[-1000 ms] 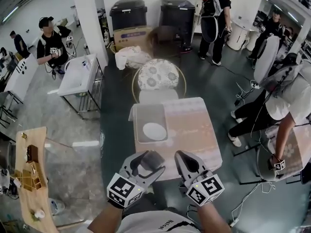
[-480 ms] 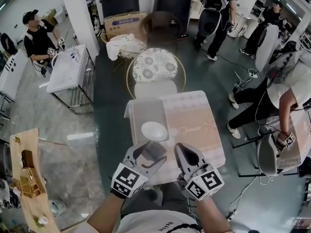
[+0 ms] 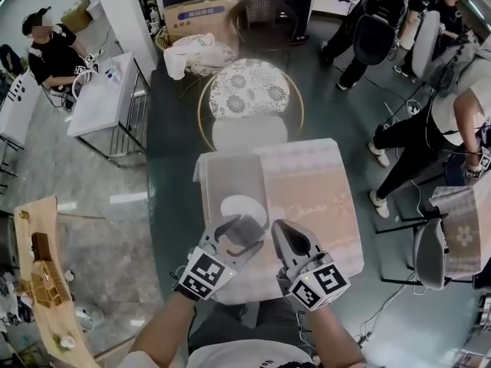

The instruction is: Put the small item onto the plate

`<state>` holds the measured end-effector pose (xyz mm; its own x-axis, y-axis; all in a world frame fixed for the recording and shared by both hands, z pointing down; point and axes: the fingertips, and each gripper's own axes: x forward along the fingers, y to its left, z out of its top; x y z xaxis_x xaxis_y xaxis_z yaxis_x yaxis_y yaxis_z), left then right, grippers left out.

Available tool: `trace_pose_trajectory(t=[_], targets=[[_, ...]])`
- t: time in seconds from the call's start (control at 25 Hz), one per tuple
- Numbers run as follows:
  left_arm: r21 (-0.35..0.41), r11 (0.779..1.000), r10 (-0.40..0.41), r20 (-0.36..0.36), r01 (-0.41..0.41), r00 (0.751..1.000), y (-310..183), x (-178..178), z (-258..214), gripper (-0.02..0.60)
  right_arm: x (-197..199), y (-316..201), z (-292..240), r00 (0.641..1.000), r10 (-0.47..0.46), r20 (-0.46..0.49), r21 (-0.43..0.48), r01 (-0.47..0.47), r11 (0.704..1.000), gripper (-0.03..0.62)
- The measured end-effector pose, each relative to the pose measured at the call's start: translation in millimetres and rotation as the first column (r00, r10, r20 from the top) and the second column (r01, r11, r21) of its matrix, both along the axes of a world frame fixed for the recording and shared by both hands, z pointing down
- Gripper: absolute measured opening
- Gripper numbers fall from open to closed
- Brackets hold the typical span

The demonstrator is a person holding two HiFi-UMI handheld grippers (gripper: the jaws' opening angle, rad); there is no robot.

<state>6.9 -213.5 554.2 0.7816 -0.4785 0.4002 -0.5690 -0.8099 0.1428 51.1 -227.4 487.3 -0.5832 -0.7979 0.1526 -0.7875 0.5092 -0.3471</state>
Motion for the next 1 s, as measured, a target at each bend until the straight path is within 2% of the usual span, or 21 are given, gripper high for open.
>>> trace_pose_trajectory(t=[0.24,0.48,0.6,0.8,1.0], targets=[[-0.025,0.998,0.065,0.084,-0.063,0.994,-27.6,13.4,66.4,0.314,7.0,-31.7,52.4,1.000,-0.011,0.026,-0.056,0.013,0.998,0.015],[-0.050,0.988,0.155,0.179,-0.148,0.972,-43.2,16.4,130.1,0.314,10.3,-49.0,102.0,0.999,0.002,0.034,-0.107,0.001,0.994,0.015],[-0.072,0.977,0.210,0.234,-0.198,0.949,-46.7,15.5,160.5,0.314,10.3,-51.6,121.6,0.999,0.008,0.038,-0.123,-0.004,0.992,0.015],[-0.093,0.952,0.307,0.319,-0.293,0.897,-47.3,17.8,200.8,0.314,12.5,-51.5,142.1,0.999,0.014,0.039,-0.134,-0.009,0.991,0.015],[-0.112,0.929,0.368,0.385,-0.353,0.846,-52.2,18.8,233.7,0.314,17.3,-48.7,160.8,0.999,0.031,0.035,-0.145,-0.026,0.989,0.015]])
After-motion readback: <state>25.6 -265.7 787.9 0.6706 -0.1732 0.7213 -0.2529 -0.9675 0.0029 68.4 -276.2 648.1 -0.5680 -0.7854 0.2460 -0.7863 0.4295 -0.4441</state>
